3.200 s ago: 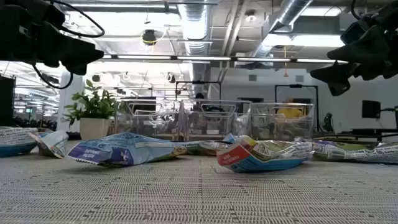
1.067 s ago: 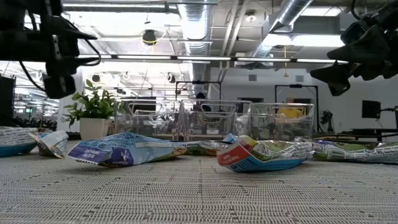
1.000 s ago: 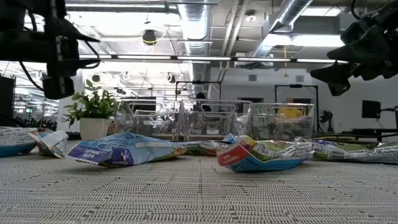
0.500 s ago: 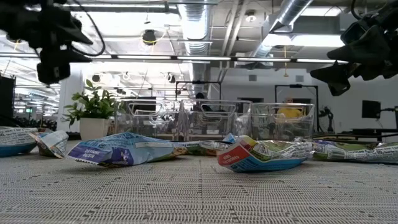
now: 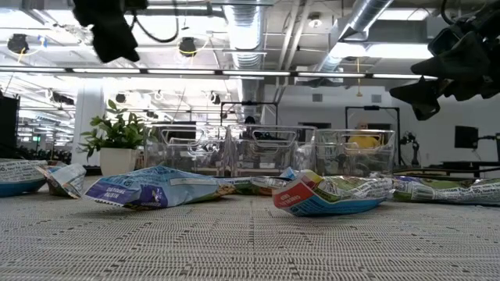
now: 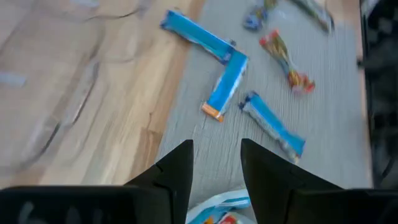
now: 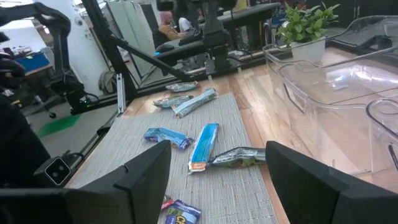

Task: Pick and place Granola Bars by type
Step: Put the yellow granola bar into the middle transparent bin

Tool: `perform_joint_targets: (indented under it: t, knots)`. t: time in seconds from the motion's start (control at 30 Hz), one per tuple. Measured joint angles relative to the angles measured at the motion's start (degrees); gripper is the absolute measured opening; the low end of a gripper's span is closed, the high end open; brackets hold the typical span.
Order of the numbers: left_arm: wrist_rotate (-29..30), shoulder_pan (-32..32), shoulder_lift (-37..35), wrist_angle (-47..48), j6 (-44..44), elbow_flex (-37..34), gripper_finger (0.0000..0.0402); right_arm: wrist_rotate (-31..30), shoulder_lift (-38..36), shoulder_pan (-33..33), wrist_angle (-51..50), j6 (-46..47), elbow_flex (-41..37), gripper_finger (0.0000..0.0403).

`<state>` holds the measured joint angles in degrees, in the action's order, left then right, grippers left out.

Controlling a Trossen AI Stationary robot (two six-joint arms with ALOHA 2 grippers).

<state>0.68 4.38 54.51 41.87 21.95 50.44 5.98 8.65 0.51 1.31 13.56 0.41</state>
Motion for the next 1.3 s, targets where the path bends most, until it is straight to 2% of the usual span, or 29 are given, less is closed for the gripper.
perform_joint_targets:
  t: [0.17, 0.33, 0.7, 0.87, 1.0, 1.3]
  knots:
    - [-0.4, 4.8, 7.2, 0.0, -12.0, 3.5, 0.0126, 0.0, 0.0, 0.0, 0.0, 0.0, 0.0, 0.0255]
    - [0.2, 8.8, 10.9, 0.0, -20.3, 4.1, 0.0126, 0.0, 0.0, 0.0, 0.0, 0.0, 0.0, 0.0255]
    - [4.8, 11.1, 10.8, 0.8, -21.4, 4.1, 0.0125, 0.0, 0.0, 0.0, 0.0, 0.0, 0.0, 0.0255]
    - [4.7, 10.4, 16.0, -2.9, -21.4, 4.6, 0.0125, 0.0, 0.0, 0.0, 0.0, 0.0, 0.0, 0.0255]
    - [5.6, 8.7, 23.4, -3.5, -22.9, 9.5, 0.0125, 0.0, 0.0, 0.0, 0.0, 0.0, 0.0, 0.0255]
    - [11.4, 4.7, 42.1, -0.9, -27.8, 25.7, 0.0125, 0.0, 0.0, 0.0, 0.1, 0.0, 0.0, 0.0255]
